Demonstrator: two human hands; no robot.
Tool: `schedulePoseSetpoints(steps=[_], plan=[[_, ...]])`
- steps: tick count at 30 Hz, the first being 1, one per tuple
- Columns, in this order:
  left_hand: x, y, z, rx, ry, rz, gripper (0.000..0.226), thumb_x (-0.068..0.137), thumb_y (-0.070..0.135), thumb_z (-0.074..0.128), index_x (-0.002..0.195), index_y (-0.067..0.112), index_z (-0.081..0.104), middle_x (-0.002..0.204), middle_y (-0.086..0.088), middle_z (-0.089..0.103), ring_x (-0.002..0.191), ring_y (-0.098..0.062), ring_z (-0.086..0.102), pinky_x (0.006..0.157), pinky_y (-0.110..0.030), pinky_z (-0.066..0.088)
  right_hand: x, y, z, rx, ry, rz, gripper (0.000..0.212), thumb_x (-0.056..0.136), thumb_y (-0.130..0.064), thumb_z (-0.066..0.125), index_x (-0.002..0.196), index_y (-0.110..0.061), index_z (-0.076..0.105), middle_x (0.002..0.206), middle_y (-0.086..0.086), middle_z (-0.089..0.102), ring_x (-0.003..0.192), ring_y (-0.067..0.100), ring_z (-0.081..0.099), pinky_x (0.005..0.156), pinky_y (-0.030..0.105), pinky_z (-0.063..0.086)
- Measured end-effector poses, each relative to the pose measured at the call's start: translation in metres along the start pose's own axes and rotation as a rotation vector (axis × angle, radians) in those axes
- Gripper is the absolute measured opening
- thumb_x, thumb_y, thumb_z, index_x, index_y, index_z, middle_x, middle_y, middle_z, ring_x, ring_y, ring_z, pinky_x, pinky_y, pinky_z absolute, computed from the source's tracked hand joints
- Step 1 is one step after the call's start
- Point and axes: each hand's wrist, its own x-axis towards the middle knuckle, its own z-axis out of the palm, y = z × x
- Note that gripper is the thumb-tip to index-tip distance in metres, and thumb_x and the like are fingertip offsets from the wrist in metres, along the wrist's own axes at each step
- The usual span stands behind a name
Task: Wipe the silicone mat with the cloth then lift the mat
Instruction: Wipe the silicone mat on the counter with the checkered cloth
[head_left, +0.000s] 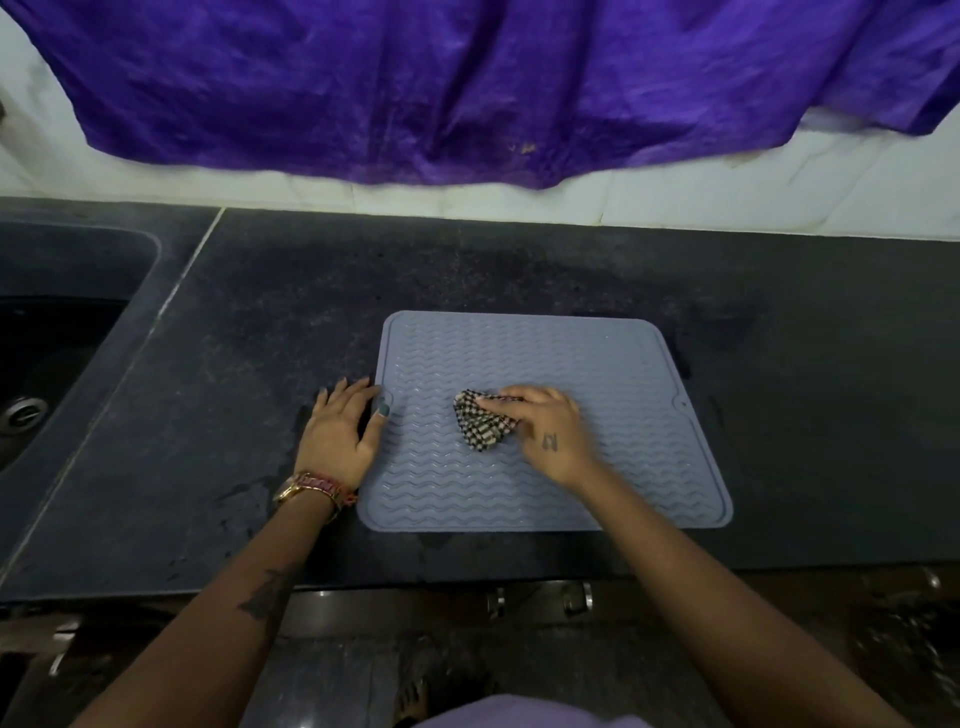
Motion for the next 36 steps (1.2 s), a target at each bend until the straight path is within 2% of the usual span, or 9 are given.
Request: schedulePoseSetpoints(steps=[3, 6, 10, 13, 17, 21, 24, 27, 36], plan=[[0.001, -0.001, 0.001, 0.025, -0.002, -0.001, 0.077, 0.081, 0.060, 0.015, 0.132, 0.013, 0.049, 0.143, -0.008, 0.044, 0.139, -0.027, 0.029, 0.118, -0.041, 0.010, -0.036, -0.005, 0.010, -0.036, 0.041, -0.054, 0.054, 0.086, -0.004, 0.054, 0.127, -0.039, 0.052, 0.130, -0.001, 0.056, 0.114, 0.026, 0.050, 0.094, 0.034, 0.026], [0.002, -0.001, 0.000, 0.025, -0.004, -0.010, 0.077, 0.081, 0.061, 0.016, 0.132, 0.014, 0.050, 0.143, -0.008, 0.044, 0.139, -0.028, 0.029, 0.118, -0.041, 0.011, -0.047, -0.010, 0.015, -0.092, 0.018, -0.076, 0.059, 0.089, -0.002, 0.049, 0.132, -0.043, 0.045, 0.137, -0.005, 0.049, 0.121, 0.021, 0.042, 0.103, 0.035, 0.021], [0.001, -0.001, 0.000, 0.034, -0.012, -0.008, 0.078, 0.080, 0.062, 0.016, 0.132, 0.014, 0.049, 0.144, -0.008, 0.043, 0.139, -0.027, 0.028, 0.118, -0.040, 0.010, -0.040, -0.014, -0.001, 0.005, -0.028, -0.076, 0.052, 0.087, -0.002, 0.052, 0.125, -0.037, 0.055, 0.131, -0.004, 0.055, 0.114, 0.022, 0.047, 0.095, 0.033, 0.028], [0.001, 0.000, 0.001, 0.023, 0.001, -0.005, 0.077, 0.080, 0.062, 0.018, 0.131, 0.014, 0.050, 0.143, -0.009, 0.044, 0.139, -0.028, 0.029, 0.118, -0.041, 0.010, -0.083, -0.021, 0.012, -0.010, 0.068, -0.155, 0.055, 0.080, -0.001, 0.060, 0.123, -0.037, 0.059, 0.124, -0.003, 0.061, 0.108, 0.023, 0.053, 0.091, 0.039, 0.038], [0.001, 0.002, 0.000, 0.024, 0.007, -0.007, 0.075, 0.081, 0.060, 0.020, 0.131, 0.013, 0.050, 0.143, -0.010, 0.045, 0.138, -0.029, 0.029, 0.118, -0.041, 0.011, -0.087, -0.025, 0.018, 0.020, 0.079, -0.150, 0.047, 0.084, -0.008, 0.054, 0.121, -0.037, 0.060, 0.125, -0.004, 0.060, 0.108, 0.015, 0.041, 0.092, 0.033, 0.029], [0.000, 0.003, -0.001, 0.031, -0.010, -0.005, 0.077, 0.080, 0.061, 0.019, 0.133, 0.014, 0.048, 0.144, -0.009, 0.043, 0.139, -0.028, 0.027, 0.118, -0.041, 0.010, -0.097, -0.014, 0.009, 0.002, 0.061, -0.136, 0.058, 0.078, -0.001, 0.055, 0.121, -0.039, 0.060, 0.125, -0.010, 0.059, 0.108, 0.014, 0.048, 0.090, 0.025, 0.027], [0.000, 0.002, 0.000, 0.027, -0.009, -0.008, 0.080, 0.079, 0.063, 0.018, 0.133, 0.014, 0.048, 0.144, -0.009, 0.043, 0.139, -0.028, 0.027, 0.118, -0.041, 0.010, -0.124, -0.007, 0.009, -0.048, 0.143, -0.197, 0.055, 0.077, -0.002, 0.059, 0.120, -0.036, 0.061, 0.124, -0.004, 0.061, 0.106, 0.019, 0.055, 0.093, 0.030, 0.031], [0.000, 0.003, 0.000, 0.031, -0.010, -0.008, 0.080, 0.078, 0.064, 0.018, 0.133, 0.013, 0.048, 0.144, -0.009, 0.043, 0.139, -0.028, 0.028, 0.118, -0.041, 0.010, -0.121, -0.008, 0.011, -0.004, 0.185, -0.186, 0.054, 0.078, 0.002, 0.058, 0.119, -0.033, 0.063, 0.123, -0.003, 0.061, 0.108, 0.015, 0.048, 0.094, 0.031, 0.032], [0.001, 0.001, 0.000, 0.058, -0.016, -0.006, 0.080, 0.079, 0.065, 0.017, 0.133, 0.015, 0.048, 0.145, -0.007, 0.042, 0.139, -0.027, 0.027, 0.118, -0.041, 0.010, -0.146, 0.022, 0.003, -0.129, 0.199, -0.209, 0.050, 0.083, -0.007, 0.043, 0.123, -0.032, 0.059, 0.126, 0.000, 0.060, 0.113, 0.017, 0.045, 0.096, 0.039, 0.034]])
